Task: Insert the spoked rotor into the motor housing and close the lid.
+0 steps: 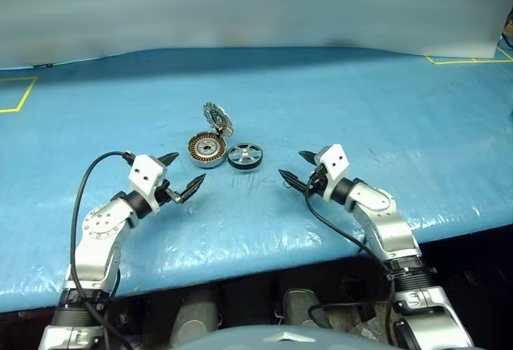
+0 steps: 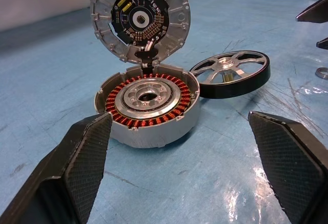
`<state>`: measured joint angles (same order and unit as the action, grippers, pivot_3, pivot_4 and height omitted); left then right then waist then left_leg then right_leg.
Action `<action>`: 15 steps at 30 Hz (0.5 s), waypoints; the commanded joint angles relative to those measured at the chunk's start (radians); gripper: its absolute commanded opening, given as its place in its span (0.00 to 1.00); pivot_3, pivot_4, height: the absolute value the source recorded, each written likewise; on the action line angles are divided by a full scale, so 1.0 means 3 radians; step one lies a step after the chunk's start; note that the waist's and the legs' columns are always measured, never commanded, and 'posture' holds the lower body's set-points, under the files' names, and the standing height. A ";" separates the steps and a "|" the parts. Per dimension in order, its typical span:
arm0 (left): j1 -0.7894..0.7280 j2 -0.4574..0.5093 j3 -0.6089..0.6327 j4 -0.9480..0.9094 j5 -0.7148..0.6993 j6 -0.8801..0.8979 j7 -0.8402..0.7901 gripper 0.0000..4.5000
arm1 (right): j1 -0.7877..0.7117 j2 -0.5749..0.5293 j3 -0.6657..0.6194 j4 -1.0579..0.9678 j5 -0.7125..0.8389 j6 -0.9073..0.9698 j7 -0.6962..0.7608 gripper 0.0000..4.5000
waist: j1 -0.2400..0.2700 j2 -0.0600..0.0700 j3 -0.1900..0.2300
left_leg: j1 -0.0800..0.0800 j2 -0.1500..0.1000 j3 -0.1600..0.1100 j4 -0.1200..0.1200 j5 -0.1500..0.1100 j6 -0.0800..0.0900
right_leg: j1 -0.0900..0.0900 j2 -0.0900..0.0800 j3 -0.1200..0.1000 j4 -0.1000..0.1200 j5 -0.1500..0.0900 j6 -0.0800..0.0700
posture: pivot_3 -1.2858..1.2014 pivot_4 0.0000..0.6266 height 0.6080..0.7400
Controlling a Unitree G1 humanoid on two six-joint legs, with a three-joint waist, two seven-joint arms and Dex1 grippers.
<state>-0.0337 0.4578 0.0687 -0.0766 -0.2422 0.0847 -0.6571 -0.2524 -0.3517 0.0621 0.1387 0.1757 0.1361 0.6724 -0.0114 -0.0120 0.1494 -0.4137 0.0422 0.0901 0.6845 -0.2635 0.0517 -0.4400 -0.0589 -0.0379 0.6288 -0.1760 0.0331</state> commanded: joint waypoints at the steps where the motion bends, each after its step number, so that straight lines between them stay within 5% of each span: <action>1: -0.0022 0.0022 0.0019 -0.0053 -0.0003 -0.0002 0.0004 1.00 | -0.0040 -0.0004 -0.0036 -0.0071 0.0011 -0.0059 -0.0010 0.89 | 0.0000 0.0000 0.0000 | 0.0000 0.0000 0.0000 0.0000 0.0000 0.0000 | 0.0000 0.0000 0.0000 0.0000 0.0000 0.0000 | 0.52 0.24 1.00; 15: -0.0013 -0.0013 0.0024 -0.0019 -0.0024 0.0003 0.0007 1.00 | -0.0043 -0.0013 -0.0043 -0.0087 -0.0004 -0.0040 -0.0008 0.89 | 0.0000 0.0000 0.0000 | 0.0000 0.0000 0.0000 0.0000 0.0000 0.0000 | 0.0000 0.0000 0.0000 0.0000 0.0001 -0.0001 | 0.52 0.24 1.00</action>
<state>-0.0331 0.4548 0.0687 -0.0765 -0.2441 0.0967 -0.6555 -0.2524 -0.3511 0.0621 0.1391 0.1678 0.1361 0.6717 -0.0114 -0.0120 0.1494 -0.4137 0.0422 0.0901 0.6845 -0.2635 0.0517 -0.4400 -0.0590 -0.0379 0.6288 -0.1755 0.0328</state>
